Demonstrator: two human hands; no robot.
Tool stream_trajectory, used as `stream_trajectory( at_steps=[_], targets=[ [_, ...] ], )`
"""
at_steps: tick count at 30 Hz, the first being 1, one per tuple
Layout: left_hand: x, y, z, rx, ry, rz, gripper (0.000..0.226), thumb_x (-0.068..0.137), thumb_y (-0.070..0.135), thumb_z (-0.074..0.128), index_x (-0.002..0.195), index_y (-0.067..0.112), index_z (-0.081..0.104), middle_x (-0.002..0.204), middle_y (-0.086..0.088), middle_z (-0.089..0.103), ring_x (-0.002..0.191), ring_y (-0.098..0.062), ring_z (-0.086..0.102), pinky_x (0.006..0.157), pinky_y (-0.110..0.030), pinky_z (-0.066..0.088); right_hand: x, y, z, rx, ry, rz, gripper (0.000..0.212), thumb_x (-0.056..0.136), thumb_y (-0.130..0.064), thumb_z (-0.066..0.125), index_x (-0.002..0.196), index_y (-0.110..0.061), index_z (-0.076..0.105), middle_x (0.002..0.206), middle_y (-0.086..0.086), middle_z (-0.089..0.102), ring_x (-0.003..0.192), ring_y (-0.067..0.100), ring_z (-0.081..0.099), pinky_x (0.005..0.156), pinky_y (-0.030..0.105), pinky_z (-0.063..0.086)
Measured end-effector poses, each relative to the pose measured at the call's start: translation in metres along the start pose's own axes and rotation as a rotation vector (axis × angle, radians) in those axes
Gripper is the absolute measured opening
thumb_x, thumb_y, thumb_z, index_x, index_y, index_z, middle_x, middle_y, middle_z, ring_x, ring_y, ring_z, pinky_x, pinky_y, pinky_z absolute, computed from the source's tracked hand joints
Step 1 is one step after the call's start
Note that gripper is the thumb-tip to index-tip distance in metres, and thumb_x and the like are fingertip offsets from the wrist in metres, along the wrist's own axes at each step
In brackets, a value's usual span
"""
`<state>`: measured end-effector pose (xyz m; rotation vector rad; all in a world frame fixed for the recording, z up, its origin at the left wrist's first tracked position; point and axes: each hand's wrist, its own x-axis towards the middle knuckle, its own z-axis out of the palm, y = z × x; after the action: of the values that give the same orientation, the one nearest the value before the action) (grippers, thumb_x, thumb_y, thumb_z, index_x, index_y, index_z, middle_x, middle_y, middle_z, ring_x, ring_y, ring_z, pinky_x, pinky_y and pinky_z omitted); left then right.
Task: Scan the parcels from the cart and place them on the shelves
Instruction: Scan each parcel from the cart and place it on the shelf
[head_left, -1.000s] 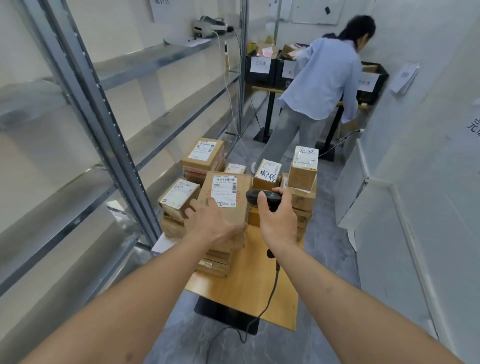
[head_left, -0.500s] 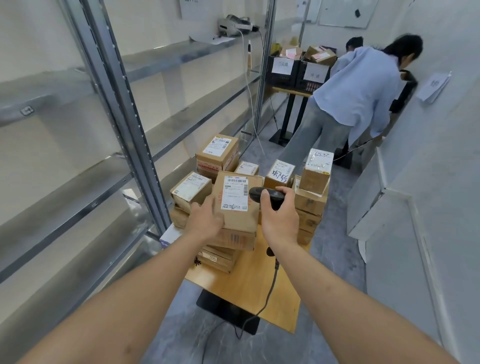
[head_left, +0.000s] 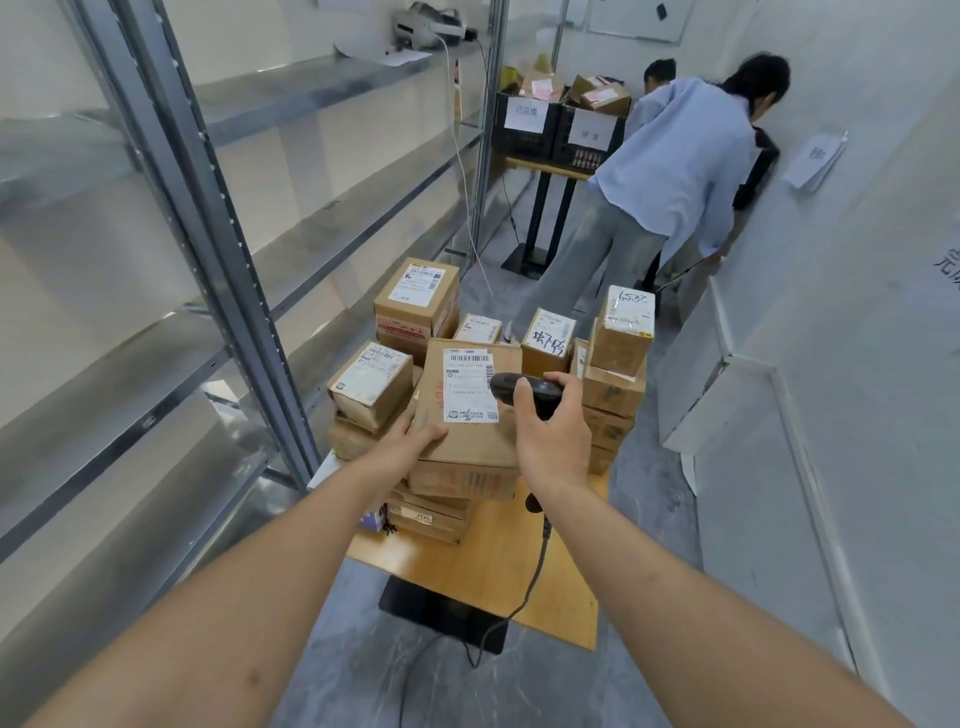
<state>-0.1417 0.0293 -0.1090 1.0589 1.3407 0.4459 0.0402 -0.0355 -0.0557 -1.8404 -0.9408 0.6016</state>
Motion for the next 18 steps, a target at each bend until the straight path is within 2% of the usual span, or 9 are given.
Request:
stream_trajectory(
  at_steps=[3,6,9,13,15,18],
  targets=[
    [0.006,-0.003,-0.002,-0.091,-0.053,-0.028,0.074,0.098,0.05,0.066,0.157,0.061,0.022,0.122,0.006,0.064,0.105,-0.027,0.068,0.079,-0.043,0.059,-0.004,0.002,0.003,-0.002,0.016,0.021,0.031,0.103,-0.056,0.055,0.128,-0.04,0.046,0.102,-0.023,0.059,0.098,0.01,0.06,0.08,0.033,0.047],
    [0.009,-0.002,-0.006,-0.077,-0.079,0.039,0.082,0.1,0.046,0.066,0.158,0.064,0.011,0.139,0.004,0.059,0.11,-0.022,0.066,0.08,-0.041,0.057,-0.007,0.003,0.004,0.006,0.041,0.035,0.03,0.103,-0.055,0.055,0.128,-0.04,0.046,0.102,-0.023,0.059,0.096,0.006,0.06,0.074,0.028,0.045],
    [0.01,0.0,-0.01,0.002,-0.091,0.118,0.083,0.104,0.044,0.061,0.157,0.065,0.0,0.142,0.006,0.053,0.108,-0.014,0.063,0.073,-0.034,0.054,-0.011,-0.001,0.005,0.003,0.08,0.043,0.033,0.104,-0.055,0.055,0.13,-0.038,0.047,0.102,-0.024,0.059,0.095,0.004,0.059,0.07,0.025,0.044],
    [0.0,0.003,-0.017,0.14,-0.118,0.203,0.084,0.101,0.053,0.061,0.143,0.081,-0.007,0.149,0.017,0.049,0.124,-0.018,0.059,0.093,-0.044,0.052,-0.021,-0.009,0.005,0.012,0.124,0.038,0.033,0.103,-0.055,0.055,0.129,-0.038,0.047,0.101,-0.024,0.059,0.097,0.009,0.061,0.082,0.035,0.049],
    [-0.011,0.008,-0.017,0.179,-0.122,0.23,0.085,0.102,0.055,0.06,0.145,0.078,-0.01,0.149,0.018,0.045,0.127,-0.018,0.054,0.101,-0.047,0.048,-0.027,-0.014,-0.001,0.029,0.133,0.029,0.034,0.103,-0.054,0.055,0.13,-0.037,0.048,0.102,-0.025,0.058,0.096,0.008,0.06,0.083,0.034,0.047],
    [-0.032,0.012,-0.013,0.217,-0.113,0.296,0.088,0.103,0.053,0.057,0.152,0.069,-0.014,0.157,0.012,0.04,0.125,-0.015,0.049,0.105,-0.042,0.044,-0.035,-0.021,-0.011,0.055,0.133,0.003,0.034,0.103,-0.053,0.056,0.131,-0.036,0.049,0.101,-0.027,0.057,0.095,0.007,0.059,0.084,0.033,0.046]
  ],
)
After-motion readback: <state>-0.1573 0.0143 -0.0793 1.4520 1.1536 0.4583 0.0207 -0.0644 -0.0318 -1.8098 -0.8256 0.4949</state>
